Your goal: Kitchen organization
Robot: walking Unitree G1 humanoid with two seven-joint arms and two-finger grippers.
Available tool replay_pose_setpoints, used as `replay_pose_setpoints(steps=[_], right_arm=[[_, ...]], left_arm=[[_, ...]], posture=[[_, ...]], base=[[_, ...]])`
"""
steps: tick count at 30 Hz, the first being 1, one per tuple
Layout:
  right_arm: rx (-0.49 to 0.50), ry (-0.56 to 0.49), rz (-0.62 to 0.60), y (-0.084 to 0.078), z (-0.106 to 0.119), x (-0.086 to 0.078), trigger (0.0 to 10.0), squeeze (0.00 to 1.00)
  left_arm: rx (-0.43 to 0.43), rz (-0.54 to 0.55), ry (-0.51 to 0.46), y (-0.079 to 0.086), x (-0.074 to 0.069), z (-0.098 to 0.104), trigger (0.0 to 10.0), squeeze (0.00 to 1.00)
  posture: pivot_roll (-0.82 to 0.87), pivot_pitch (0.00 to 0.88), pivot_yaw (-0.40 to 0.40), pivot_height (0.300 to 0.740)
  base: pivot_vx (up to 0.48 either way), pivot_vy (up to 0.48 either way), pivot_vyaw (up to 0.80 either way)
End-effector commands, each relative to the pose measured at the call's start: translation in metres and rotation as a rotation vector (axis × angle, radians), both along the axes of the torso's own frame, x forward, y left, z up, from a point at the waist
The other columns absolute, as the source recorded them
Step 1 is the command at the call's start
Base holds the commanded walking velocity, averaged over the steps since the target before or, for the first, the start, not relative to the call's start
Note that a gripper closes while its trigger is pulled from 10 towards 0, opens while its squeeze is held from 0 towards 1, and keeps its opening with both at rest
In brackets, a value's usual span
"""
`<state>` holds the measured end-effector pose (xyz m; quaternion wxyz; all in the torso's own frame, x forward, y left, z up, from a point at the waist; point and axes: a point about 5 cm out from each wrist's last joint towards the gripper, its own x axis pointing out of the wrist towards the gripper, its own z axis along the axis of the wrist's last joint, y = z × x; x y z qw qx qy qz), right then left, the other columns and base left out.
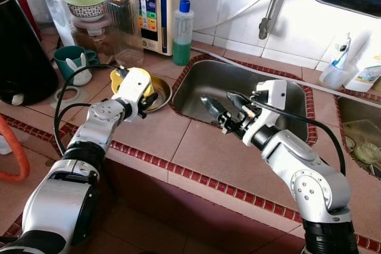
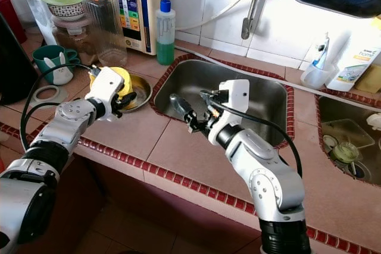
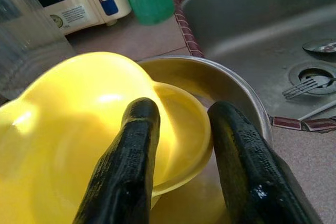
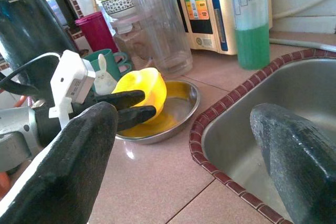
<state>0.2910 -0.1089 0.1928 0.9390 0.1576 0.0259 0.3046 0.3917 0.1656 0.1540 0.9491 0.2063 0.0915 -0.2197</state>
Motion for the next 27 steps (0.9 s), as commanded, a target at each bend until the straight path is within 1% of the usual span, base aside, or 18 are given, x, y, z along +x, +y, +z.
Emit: replay_pose_setpoints(steps=[1,8,11,15,16,18,22,27], right_arm=[[0.003,-0.008,-0.012,-0.003,0.004,0.000,10.0,0.00],[0.004,-0.009,-0.014,-0.003,0.004,0.000,10.0,0.00],[0.005,-0.007,-0.015,-0.003,0.004,0.000,10.0,0.00],[0.007,-0.005,-0.016,-0.003,0.003,0.000,10.0,0.00],[0.007,-0.005,-0.016,-0.003,0.003,0.000,10.0,0.00],[0.009,-0.004,-0.015,-0.003,0.003,0.000,10.0,0.00],[0.010,-0.004,-0.017,-0.002,0.003,0.000,10.0,0.00],[0.011,-0.001,-0.027,-0.004,0.002,0.001,10.0,0.00]], left_arm=[[0.012,-0.002,-0.024,-0.002,0.003,0.007,0.0,0.00],[0.014,-0.004,-0.028,-0.002,0.003,0.007,0.0,0.00],[0.021,0.001,-0.044,-0.001,0.003,0.007,0.0,0.00],[0.025,0.012,-0.112,-0.001,0.005,0.016,0.0,0.00],[0.025,0.012,-0.112,-0.001,0.005,0.016,0.0,0.00],[0.032,0.027,-0.167,-0.001,0.006,0.024,0.0,0.00],[0.031,0.031,-0.199,-0.001,0.007,0.028,0.0,0.00],[0.054,0.025,-0.317,-0.005,0.007,0.041,0.0,0.00]], posture=[[0.18,0.000,-0.045,0.740],[0.18,0.000,-0.045,0.740],[0.18,0.000,-0.045,0.740],[0.18,0.000,-0.045,0.740],[0.18,0.000,-0.045,0.740],[0.18,0.000,-0.045,0.740],[0.18,0.000,-0.045,0.740],[0.18,0.000,-0.043,0.740]], base=[[0.000,0.000,0.00],[0.000,0.000,0.00],[0.000,0.000,0.00],[0.000,0.000,0.00],[0.000,0.000,0.00],[0.000,0.000,0.00],[0.000,0.000,0.00],[0.000,0.000,0.00]])
